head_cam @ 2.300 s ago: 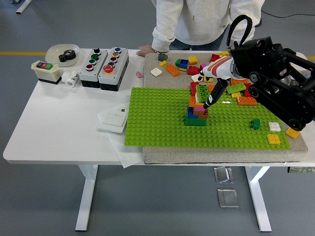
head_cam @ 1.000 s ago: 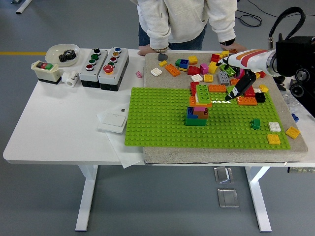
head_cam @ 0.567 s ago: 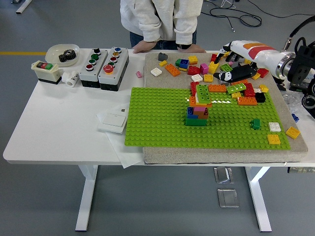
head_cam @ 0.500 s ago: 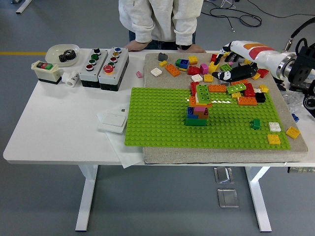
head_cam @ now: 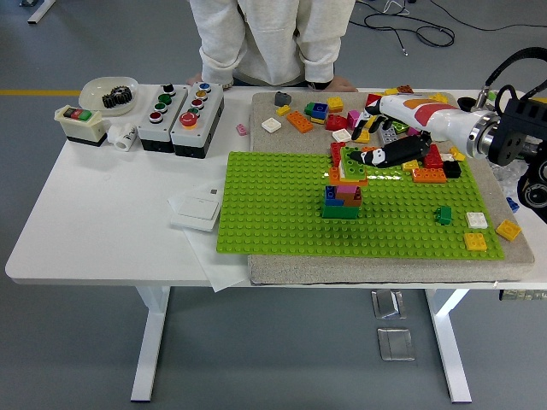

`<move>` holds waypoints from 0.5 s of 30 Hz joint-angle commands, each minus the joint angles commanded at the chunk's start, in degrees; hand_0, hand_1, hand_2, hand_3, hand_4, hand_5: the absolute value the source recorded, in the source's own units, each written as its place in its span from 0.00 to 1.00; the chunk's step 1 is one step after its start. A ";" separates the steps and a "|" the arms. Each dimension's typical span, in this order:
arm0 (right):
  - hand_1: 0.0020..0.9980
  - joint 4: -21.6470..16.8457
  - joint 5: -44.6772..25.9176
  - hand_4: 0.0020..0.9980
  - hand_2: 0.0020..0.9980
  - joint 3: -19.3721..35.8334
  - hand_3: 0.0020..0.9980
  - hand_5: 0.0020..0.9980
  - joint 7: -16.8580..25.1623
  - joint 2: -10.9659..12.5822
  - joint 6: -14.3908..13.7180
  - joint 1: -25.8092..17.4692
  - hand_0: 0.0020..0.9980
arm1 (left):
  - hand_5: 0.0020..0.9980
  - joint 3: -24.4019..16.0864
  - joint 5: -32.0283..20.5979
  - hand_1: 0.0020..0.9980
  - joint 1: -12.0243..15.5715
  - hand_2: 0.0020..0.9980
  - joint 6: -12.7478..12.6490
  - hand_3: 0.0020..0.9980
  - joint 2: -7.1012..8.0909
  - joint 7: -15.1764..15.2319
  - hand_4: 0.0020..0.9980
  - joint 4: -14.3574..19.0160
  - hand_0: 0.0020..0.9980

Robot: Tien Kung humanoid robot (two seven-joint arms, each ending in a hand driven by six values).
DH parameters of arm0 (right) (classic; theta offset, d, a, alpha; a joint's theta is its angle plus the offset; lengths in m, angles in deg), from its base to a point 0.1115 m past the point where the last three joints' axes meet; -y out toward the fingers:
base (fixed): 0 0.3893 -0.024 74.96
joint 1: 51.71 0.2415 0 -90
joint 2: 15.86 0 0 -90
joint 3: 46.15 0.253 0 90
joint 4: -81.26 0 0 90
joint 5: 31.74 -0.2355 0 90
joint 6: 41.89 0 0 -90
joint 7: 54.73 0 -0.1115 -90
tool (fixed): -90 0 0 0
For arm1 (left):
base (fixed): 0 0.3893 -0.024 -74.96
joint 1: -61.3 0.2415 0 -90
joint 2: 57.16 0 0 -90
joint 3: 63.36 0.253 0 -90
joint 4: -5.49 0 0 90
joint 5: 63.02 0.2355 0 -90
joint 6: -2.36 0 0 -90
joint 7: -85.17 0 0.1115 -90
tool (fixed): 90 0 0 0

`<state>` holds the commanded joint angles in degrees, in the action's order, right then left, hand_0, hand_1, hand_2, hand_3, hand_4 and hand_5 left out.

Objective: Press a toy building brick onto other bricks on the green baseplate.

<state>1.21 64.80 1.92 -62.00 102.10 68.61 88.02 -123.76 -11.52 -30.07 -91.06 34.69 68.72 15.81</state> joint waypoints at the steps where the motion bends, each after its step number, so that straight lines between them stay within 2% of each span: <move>1: 0.68 0.01 0.14 0.76 0.72 -0.09 0.58 0.56 0.03 -0.03 0.06 0.03 0.69 | 0.65 0.01 0.00 0.85 0.00 0.85 0.00 0.64 0.00 0.00 0.73 0.00 0.86; 15: 0.66 0.85 3.14 0.77 0.71 -3.60 0.57 0.55 0.74 -0.96 1.52 0.99 0.68 | 0.65 0.15 -0.27 0.85 -0.18 0.85 0.02 0.64 0.05 0.04 0.73 0.00 0.87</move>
<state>2.06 67.95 -1.68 -61.26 101.14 70.13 89.01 -123.61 -11.79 -30.24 -91.05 34.74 68.76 15.81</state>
